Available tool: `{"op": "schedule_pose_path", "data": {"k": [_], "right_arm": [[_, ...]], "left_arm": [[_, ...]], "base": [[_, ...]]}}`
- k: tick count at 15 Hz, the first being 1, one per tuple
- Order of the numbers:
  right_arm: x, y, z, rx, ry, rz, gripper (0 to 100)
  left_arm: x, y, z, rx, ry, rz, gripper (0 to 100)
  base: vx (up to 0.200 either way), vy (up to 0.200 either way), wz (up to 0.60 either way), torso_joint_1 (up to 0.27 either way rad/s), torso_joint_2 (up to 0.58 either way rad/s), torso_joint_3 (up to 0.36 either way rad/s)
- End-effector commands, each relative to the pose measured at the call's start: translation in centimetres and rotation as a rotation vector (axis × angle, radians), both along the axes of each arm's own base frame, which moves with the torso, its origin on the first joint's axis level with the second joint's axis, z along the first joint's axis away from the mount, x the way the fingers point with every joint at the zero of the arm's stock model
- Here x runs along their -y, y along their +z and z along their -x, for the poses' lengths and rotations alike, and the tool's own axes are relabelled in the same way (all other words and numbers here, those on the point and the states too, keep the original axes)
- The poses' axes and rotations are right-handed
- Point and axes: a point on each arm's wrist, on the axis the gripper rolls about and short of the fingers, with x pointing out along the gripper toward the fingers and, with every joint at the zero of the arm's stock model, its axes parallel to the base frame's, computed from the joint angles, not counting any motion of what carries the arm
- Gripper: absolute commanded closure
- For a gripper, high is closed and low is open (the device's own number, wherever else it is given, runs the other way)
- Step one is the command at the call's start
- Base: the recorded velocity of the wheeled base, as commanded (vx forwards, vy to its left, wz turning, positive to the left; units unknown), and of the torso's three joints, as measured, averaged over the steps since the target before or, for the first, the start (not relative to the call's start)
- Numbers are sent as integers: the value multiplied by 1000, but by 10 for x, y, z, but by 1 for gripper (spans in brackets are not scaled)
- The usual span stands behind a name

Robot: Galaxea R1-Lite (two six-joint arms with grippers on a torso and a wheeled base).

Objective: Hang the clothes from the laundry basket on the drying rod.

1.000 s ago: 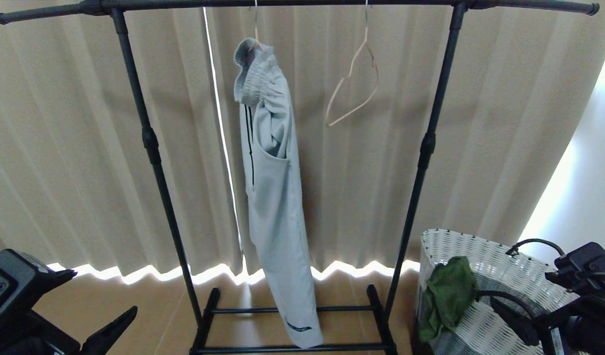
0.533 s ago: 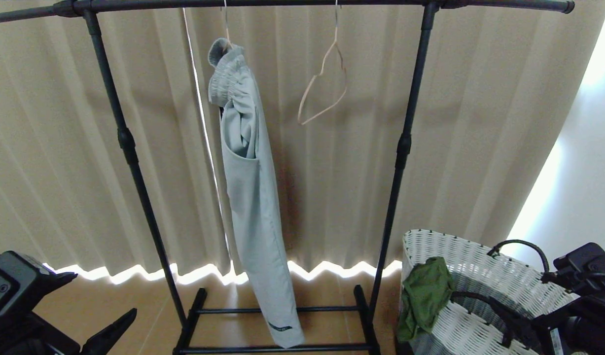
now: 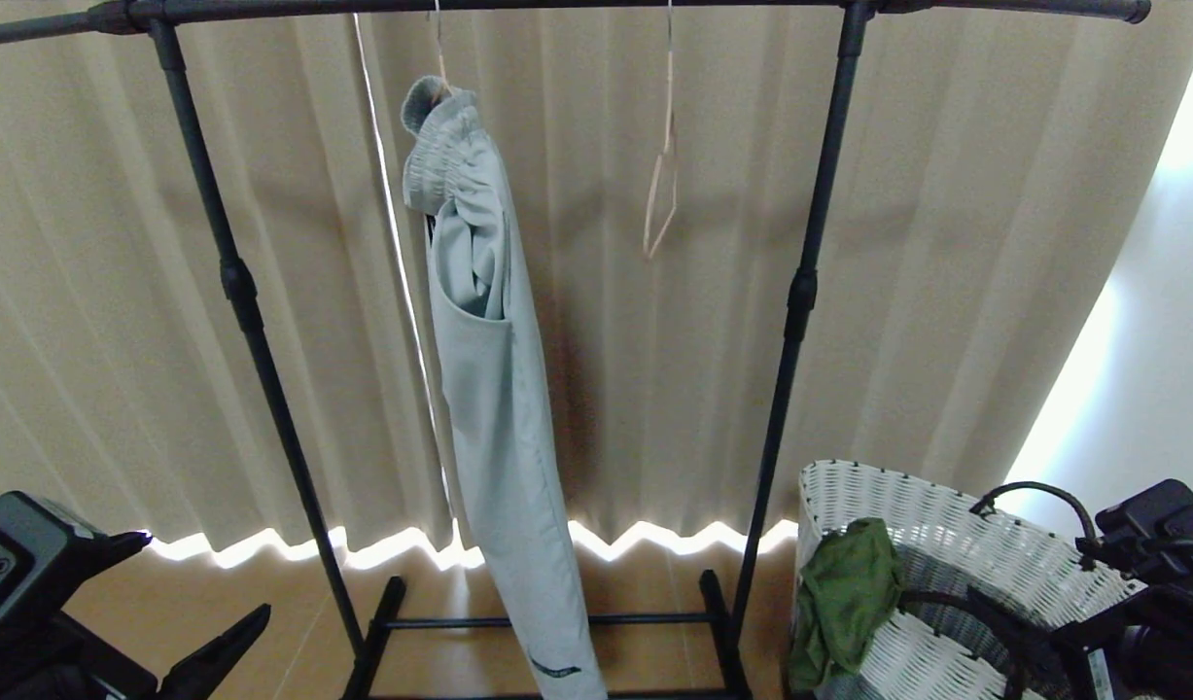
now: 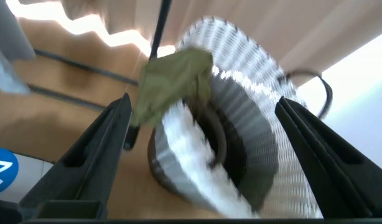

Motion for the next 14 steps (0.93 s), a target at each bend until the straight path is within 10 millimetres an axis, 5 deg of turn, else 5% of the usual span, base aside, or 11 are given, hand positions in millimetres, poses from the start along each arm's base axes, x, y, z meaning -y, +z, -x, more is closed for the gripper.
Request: {"op": "schedule_pose_path", "data": {"k": [1, 7, 14], "right_arm": [[0, 0, 0, -2, 0, 1, 0], [0, -3, 2, -13, 6, 12, 0], [5, -3, 17, 21, 22, 63, 0]], "left_arm": [[0, 0, 0, -3, -1, -1, 0], [0, 0, -1, 0, -3, -2, 0], [0, -1, 1, 4, -13, -22, 0]], "base": [[200, 0, 0, 2, 2, 7], [200, 0, 0, 2, 2, 4], [0, 0, 0, 0, 0, 0]]}}
